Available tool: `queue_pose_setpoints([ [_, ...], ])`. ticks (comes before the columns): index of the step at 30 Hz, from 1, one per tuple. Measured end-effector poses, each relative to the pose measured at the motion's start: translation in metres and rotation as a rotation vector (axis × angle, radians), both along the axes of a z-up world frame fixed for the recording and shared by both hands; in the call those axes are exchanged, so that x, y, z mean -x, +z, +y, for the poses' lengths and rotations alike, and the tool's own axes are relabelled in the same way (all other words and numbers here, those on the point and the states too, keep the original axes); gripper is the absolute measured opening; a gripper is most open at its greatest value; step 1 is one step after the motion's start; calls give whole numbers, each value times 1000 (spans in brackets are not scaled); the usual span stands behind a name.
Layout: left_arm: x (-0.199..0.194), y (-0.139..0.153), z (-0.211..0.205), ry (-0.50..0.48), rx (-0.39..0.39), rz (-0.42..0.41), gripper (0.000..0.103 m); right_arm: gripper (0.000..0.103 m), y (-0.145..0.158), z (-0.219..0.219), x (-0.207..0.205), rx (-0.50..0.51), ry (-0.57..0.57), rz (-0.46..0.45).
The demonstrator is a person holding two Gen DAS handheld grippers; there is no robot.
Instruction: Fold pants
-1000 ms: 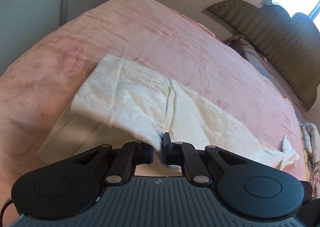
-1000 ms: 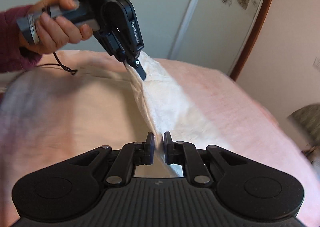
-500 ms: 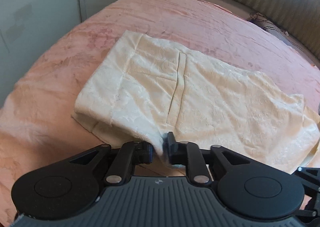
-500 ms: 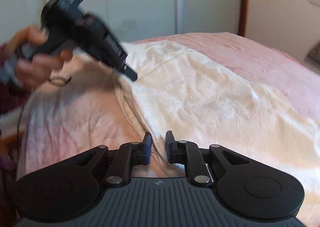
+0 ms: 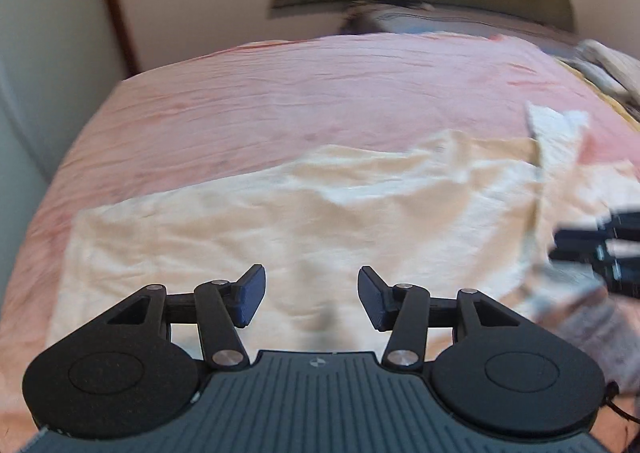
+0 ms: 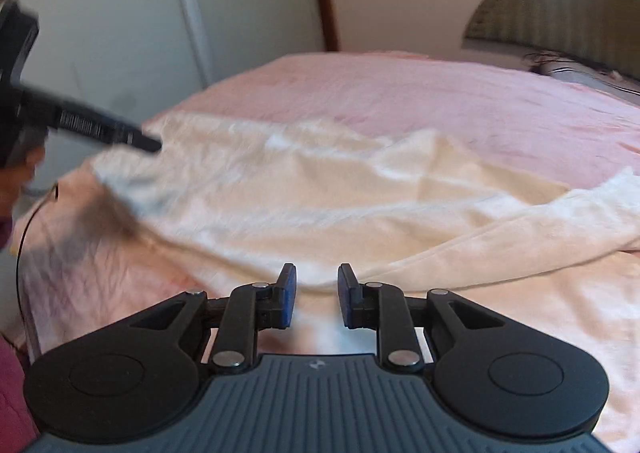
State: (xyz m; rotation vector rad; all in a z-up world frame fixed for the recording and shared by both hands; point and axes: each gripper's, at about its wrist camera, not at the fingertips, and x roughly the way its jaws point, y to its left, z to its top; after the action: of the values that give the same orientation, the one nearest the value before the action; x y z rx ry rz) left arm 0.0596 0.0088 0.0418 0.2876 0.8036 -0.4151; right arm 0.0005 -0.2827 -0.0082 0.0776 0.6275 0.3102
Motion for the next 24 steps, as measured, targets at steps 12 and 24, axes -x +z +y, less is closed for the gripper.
queue_pose_setpoints([
  [12,16,-71,-148,-397,-63,-38,56,65,4,-193,-145,88,-650,90],
  [24,6,-81,-172,-375,-68,-99,12,12,-28,-235,-174,48,-785,176],
])
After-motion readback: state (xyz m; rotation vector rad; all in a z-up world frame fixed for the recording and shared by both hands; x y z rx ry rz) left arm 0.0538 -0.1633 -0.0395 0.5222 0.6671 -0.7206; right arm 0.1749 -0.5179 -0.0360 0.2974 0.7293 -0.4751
